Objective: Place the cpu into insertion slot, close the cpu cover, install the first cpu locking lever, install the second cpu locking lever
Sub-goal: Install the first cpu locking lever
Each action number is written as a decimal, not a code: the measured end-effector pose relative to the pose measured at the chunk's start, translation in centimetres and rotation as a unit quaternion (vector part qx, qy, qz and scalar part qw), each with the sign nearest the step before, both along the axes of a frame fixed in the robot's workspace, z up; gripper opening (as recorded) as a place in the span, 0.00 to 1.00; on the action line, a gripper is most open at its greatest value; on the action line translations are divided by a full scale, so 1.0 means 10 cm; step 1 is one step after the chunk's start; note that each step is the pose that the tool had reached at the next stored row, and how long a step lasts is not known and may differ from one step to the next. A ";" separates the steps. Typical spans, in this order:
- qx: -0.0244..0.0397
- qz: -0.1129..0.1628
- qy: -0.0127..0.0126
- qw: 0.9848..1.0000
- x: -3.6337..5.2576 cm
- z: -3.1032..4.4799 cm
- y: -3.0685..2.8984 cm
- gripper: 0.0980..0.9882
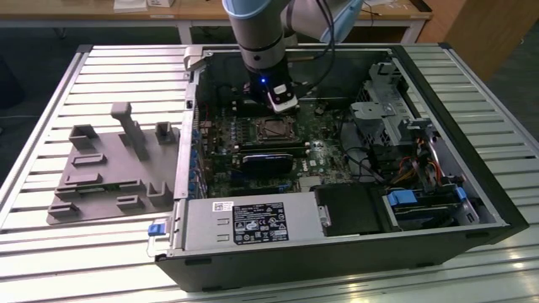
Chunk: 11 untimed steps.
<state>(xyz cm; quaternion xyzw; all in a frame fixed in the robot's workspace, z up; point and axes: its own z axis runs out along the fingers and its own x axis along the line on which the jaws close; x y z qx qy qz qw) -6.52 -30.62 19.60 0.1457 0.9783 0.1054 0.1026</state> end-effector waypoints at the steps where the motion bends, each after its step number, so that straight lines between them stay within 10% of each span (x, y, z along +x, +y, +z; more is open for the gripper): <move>1: -0.001 0.000 0.000 1.000 -0.002 -0.005 0.001 0.00; 11: -0.008 0.001 -0.003 1.000 -0.003 -0.039 0.001 0.00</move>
